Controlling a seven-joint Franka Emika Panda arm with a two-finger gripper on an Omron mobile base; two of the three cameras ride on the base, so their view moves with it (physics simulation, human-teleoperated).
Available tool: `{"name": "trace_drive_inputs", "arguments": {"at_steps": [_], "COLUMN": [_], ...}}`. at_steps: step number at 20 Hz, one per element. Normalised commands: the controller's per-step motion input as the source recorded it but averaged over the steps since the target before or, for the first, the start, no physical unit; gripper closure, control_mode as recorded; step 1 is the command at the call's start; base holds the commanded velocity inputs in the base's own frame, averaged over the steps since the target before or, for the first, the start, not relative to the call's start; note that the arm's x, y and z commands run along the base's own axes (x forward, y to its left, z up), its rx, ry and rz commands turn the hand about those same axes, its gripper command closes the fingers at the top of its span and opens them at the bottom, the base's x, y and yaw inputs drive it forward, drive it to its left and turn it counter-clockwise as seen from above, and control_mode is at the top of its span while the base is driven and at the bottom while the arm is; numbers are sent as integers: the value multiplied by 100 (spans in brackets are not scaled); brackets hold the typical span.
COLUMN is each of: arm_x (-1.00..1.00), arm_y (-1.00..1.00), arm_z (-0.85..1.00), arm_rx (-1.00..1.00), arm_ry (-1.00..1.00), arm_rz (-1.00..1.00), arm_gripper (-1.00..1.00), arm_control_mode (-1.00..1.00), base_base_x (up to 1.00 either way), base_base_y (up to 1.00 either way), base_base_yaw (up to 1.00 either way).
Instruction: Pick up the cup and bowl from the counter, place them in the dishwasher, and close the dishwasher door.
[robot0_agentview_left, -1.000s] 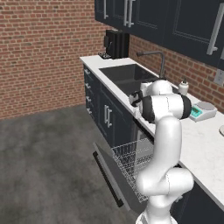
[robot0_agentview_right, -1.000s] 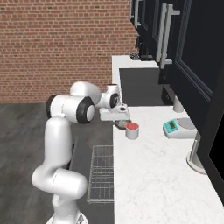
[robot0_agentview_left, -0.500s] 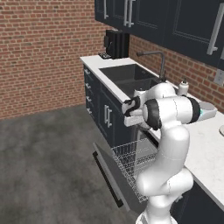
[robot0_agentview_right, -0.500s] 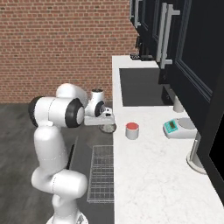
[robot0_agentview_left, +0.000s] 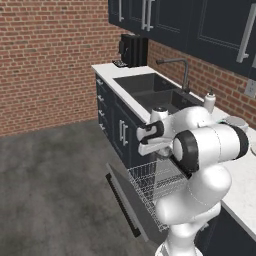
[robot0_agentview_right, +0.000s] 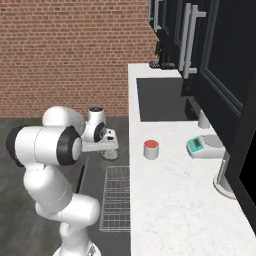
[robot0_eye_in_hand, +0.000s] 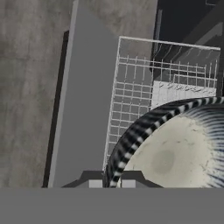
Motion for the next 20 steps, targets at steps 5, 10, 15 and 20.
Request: {"name": "trace_drive_inputs", "arguments": {"at_steps": [5, 10, 15, 20], "arm_x": [-10, 13, 40, 30], "arm_y": [18, 16, 2, 1], "arm_z": [0, 0, -5, -39], "arm_rx": [0, 0, 0, -8], "arm_ry": [19, 27, 19, 2], "arm_rz": [-19, -37, -33, -25], "arm_gripper": [100, 100, 100, 100], "arm_control_mode": [-100, -100, -100, -100], "base_base_x": [0, 0, 0, 0], "base_base_y": [0, 0, 0, 0], "base_base_yaw": [0, 0, 0, 0]}}
